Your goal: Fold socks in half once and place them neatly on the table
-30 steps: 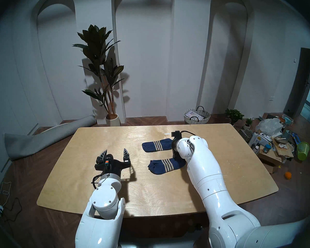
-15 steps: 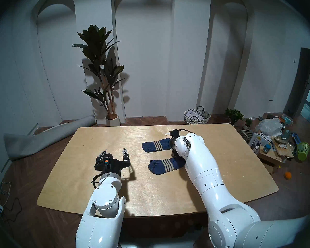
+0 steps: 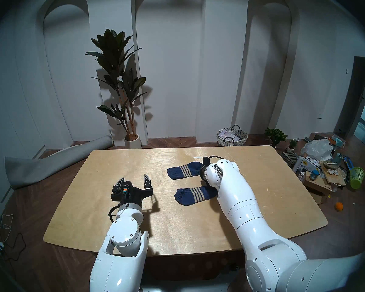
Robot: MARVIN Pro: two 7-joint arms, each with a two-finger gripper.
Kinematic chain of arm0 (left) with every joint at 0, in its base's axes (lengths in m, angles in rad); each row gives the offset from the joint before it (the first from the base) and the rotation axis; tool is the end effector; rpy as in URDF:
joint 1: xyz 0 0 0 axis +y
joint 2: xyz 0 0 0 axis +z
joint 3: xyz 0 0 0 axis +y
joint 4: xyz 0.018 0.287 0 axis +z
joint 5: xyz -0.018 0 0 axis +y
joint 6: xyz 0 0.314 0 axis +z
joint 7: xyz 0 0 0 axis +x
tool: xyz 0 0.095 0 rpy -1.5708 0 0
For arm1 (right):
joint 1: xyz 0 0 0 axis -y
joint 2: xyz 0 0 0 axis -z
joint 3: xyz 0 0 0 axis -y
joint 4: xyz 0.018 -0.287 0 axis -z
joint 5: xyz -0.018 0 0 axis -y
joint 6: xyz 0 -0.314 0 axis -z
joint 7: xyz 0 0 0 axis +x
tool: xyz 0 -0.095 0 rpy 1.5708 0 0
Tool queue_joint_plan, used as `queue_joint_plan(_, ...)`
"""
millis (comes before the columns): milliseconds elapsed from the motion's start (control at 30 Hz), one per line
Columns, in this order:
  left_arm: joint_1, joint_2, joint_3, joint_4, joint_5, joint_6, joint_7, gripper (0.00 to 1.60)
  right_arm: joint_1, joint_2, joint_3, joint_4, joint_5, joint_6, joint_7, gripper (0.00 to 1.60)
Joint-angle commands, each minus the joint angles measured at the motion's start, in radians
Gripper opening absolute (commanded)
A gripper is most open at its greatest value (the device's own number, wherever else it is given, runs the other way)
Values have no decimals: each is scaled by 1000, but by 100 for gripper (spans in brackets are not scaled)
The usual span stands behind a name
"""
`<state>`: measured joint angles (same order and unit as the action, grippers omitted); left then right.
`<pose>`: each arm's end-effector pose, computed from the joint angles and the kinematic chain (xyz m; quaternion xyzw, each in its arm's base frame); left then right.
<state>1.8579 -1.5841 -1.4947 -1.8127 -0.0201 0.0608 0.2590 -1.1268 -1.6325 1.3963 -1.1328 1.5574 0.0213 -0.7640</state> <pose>0.3408 -0.0104 -0.3228 -0.7423 -0.0791 -0.6633 0.0533 0.5161 0.0900 -0.3310 -0.7162 0.5740 -0.2621 0.2980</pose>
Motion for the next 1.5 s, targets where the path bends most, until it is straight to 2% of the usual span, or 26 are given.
queue_joint_plan(0,-3,1,5,-21,0,-11,4,160,-50,31,-32,-99,-58,-22,18,0)
queue_joint_plan(267,9,4,14,-30,-10,-23,22,160,-25,82,-102,-133,-152,-9,116,0)
queue_joint_plan(467,25,4,9,-42,-13,-33,34,160,-6,91,-142,-147,-185,10,118,0)
queue_joint_plan(733,63,3,0,-68,-24,-55,62,160,5,132,-243,-168,-276,59,134,0)
queue_joint_plan(867,87,3,-3,-80,-33,-75,80,160,8,180,-312,-187,-348,89,174,0)
queue_joint_plan(1267,128,11,7,-111,-39,-117,126,160,2,227,-394,-232,-401,165,196,0)
queue_joint_plan(1467,158,18,17,-135,-40,-136,170,160,30,267,-444,-231,-435,229,221,0)
